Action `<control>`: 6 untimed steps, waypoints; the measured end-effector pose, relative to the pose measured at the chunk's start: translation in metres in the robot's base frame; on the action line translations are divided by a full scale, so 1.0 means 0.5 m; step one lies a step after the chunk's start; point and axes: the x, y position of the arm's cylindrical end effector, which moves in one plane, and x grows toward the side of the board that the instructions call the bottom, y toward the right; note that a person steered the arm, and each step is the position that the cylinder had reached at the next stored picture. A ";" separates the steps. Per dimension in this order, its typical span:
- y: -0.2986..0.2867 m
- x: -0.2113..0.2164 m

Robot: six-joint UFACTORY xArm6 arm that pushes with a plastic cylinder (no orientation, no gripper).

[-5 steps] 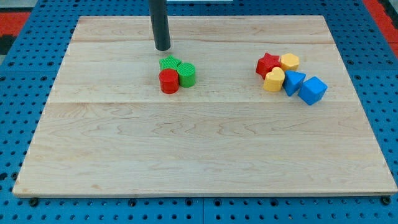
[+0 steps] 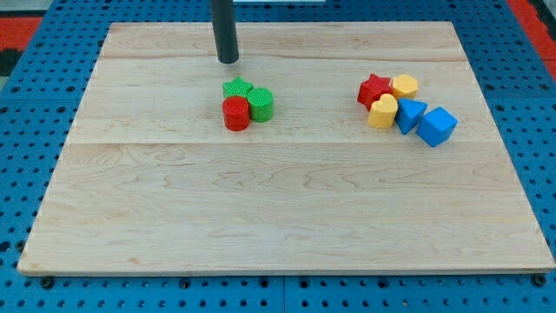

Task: Move your arm towards the top

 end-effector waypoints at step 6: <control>0.000 -0.030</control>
